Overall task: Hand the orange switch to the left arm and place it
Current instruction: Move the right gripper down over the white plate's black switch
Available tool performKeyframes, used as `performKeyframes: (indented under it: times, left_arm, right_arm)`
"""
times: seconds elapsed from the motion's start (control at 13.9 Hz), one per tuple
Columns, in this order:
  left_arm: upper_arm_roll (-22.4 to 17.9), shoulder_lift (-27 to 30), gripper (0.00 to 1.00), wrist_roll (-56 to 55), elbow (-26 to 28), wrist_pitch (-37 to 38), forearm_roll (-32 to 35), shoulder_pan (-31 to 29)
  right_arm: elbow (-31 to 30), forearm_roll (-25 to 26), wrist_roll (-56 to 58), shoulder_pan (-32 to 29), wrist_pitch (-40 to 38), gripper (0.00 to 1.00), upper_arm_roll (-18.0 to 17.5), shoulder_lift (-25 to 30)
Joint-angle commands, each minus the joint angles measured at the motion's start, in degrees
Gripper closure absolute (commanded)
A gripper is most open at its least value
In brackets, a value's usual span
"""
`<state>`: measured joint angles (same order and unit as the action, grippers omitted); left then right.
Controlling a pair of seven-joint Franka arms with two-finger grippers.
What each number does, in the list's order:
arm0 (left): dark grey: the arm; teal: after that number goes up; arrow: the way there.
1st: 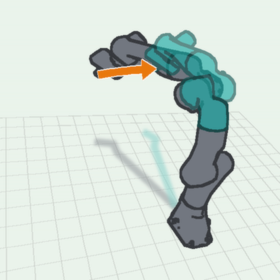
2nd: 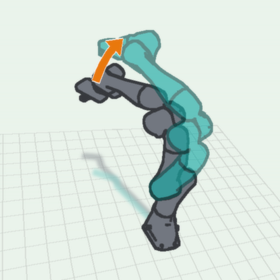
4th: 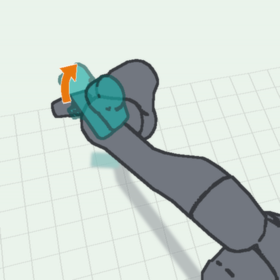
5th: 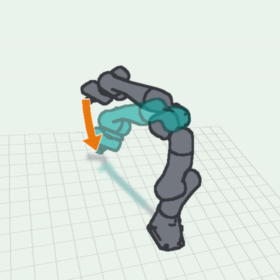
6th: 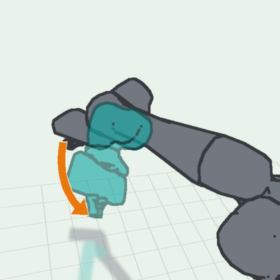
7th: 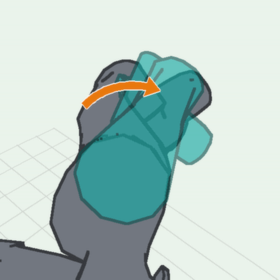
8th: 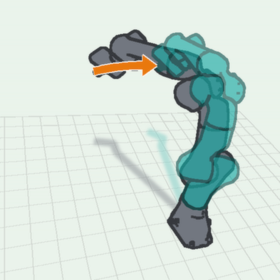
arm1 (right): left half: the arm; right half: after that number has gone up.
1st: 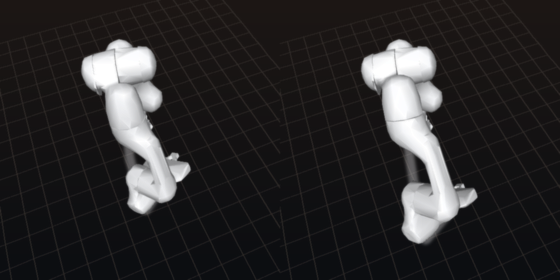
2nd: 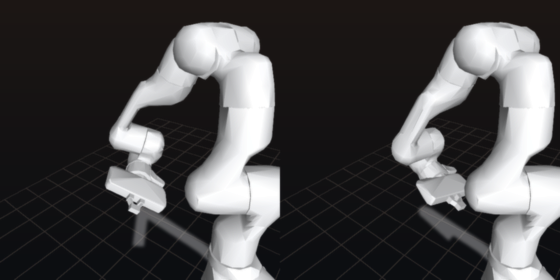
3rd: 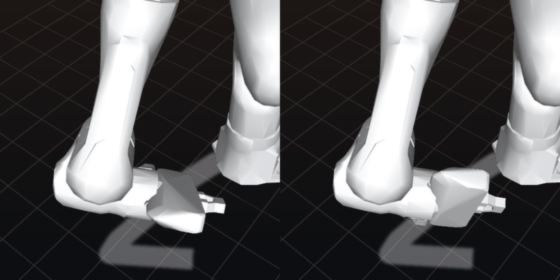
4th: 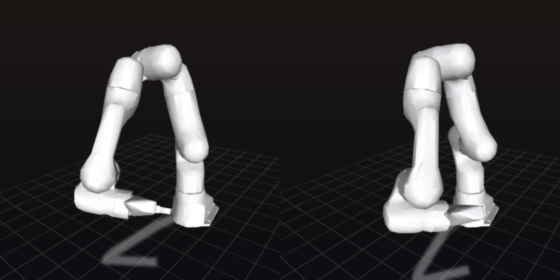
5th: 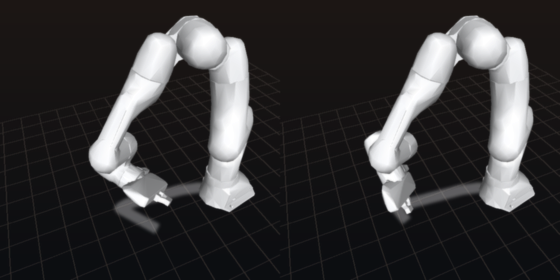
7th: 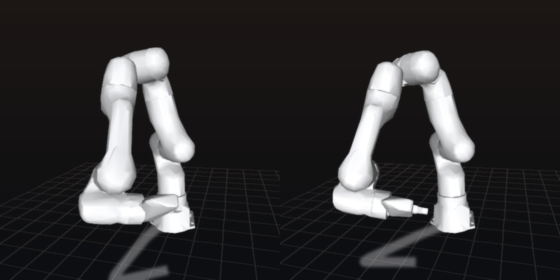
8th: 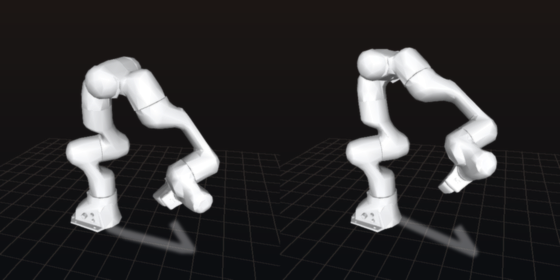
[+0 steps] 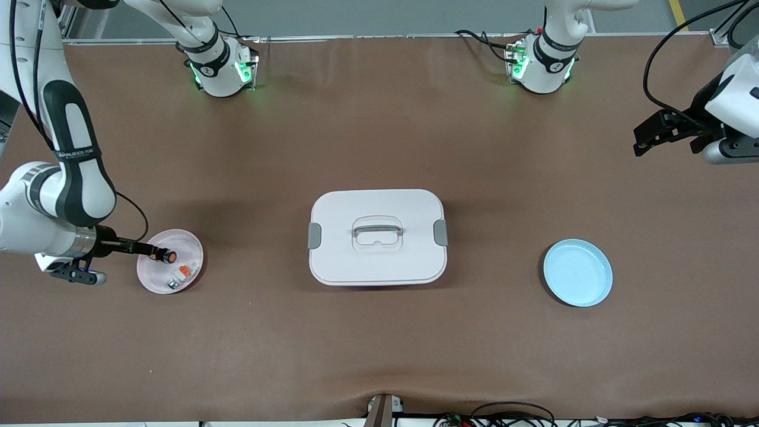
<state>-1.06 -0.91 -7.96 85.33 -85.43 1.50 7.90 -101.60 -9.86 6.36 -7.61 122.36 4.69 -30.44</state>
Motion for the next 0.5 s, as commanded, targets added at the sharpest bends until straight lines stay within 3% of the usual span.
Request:
performKeyframes:
  times: [0.0, 0.43]
  left_arm:
    - [0.1, -0.8, 0.00, 0.7, -1.0, 1.0, 1.1, 0.3]
    - [0.1, -0.8, 0.00, 0.7, -1.0, 1.0, 1.1, 0.4]
  right_arm:
    - [-0.3, -0.7, 0.8, 0.1, 1.1, 0.00, -0.2, -0.3]
    - [-0.2, -0.8, 0.7, 0.2, 5.1, 0.00, -0.4, -2.4]
